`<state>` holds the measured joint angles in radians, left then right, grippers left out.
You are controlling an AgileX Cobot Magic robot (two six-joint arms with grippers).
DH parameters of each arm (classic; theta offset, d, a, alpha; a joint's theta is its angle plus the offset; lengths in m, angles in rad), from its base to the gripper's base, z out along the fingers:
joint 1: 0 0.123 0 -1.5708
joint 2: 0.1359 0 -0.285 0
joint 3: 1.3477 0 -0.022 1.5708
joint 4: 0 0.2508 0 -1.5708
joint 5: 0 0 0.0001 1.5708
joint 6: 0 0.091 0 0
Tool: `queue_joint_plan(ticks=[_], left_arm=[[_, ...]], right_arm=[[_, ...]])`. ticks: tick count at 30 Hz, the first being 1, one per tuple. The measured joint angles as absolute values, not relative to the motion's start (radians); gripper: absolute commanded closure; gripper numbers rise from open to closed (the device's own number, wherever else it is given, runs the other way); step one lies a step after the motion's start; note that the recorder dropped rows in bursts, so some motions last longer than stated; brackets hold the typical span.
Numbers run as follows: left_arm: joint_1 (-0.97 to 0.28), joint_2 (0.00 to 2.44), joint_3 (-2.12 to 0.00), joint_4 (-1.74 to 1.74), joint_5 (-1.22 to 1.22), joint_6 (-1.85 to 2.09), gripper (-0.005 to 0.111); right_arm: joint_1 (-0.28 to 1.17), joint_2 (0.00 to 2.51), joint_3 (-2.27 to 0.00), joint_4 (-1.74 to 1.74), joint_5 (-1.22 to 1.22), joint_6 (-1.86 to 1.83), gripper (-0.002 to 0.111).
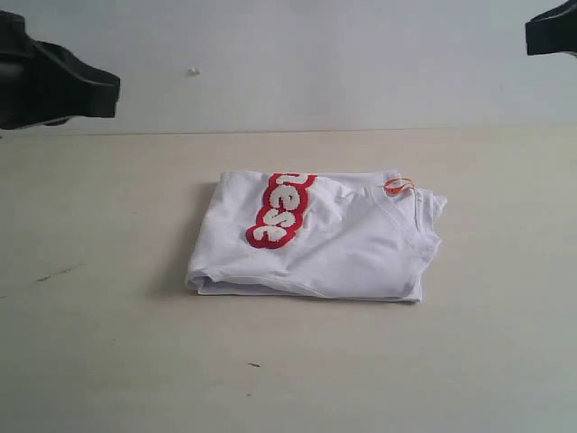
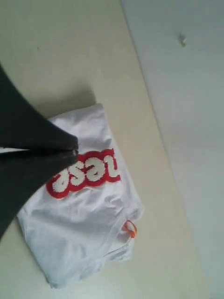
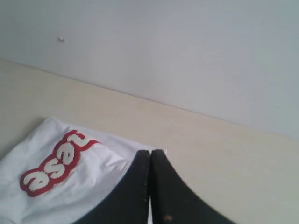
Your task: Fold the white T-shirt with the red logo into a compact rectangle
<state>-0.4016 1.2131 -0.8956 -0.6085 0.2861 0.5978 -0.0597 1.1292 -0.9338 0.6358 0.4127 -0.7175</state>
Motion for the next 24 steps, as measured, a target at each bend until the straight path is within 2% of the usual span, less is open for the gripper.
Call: queue_joint_plan(ticks=[9, 24], left_arm=[[-0.402, 0.842, -0.751, -0.609, 0.200, 0.569, 0.107], [-0.402, 0.391, -0.616, -0.609, 0.152, 0.565, 0.107]], right_arm=[[-0.060, 0.763, -0.763, 0.727, 0.263, -0.719, 0.108], [-0.060, 0.337, -0.686, 0.746, 0.295, -0.712, 0.108]])
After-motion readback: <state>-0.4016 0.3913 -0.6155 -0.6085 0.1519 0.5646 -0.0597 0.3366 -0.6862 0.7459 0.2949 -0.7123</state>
